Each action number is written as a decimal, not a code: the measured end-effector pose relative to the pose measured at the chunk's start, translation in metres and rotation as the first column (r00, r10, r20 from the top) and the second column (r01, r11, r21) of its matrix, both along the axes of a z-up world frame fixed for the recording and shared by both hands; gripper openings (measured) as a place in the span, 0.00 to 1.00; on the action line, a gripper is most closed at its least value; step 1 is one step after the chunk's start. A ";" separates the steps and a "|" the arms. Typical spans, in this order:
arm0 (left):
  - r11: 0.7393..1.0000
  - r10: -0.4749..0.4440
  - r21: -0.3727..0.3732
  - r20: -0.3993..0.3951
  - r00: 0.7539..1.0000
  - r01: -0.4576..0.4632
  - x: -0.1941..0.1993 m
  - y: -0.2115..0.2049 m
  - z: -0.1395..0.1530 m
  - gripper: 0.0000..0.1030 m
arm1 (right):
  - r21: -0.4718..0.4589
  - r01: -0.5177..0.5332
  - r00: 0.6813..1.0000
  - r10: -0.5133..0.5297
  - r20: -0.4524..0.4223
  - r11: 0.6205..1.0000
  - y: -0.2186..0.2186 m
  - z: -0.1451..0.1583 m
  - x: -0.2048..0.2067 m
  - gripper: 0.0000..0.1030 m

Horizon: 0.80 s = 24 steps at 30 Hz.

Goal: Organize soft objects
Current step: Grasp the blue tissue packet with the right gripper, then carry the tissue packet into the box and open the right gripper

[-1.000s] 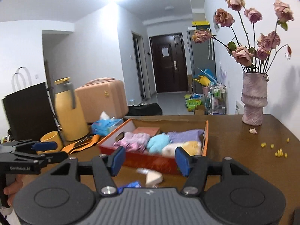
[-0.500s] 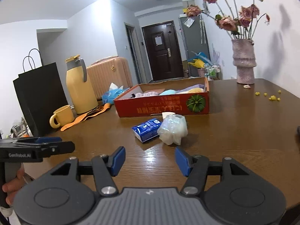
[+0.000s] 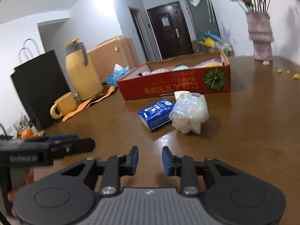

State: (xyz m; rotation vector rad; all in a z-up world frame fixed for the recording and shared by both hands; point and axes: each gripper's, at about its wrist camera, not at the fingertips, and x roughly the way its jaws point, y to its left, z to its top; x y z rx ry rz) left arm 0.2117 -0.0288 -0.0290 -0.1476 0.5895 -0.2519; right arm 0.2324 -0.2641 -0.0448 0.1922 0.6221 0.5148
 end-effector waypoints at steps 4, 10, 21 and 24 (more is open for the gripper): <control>0.998 0.028 -0.056 -0.059 0.998 -0.031 0.040 0.000 -0.007 0.70 | -0.011 0.061 0.998 -0.061 -0.025 0.998 0.005 -0.002 0.050 0.23; 0.986 0.078 -0.140 -0.120 0.990 -0.094 0.084 0.006 -0.010 0.68 | 0.049 0.111 0.994 -0.110 -0.007 0.993 -0.001 0.003 0.100 0.26; 0.961 0.038 -0.260 -0.221 0.975 -0.096 0.104 0.015 -0.027 0.26 | 0.087 -0.005 0.997 0.012 -0.074 0.996 0.017 -0.009 0.135 0.26; 0.963 0.020 -0.257 -0.219 0.976 -0.077 0.089 0.015 -0.026 0.25 | 0.113 -0.032 0.994 0.043 -0.103 0.993 0.015 -0.009 0.114 0.22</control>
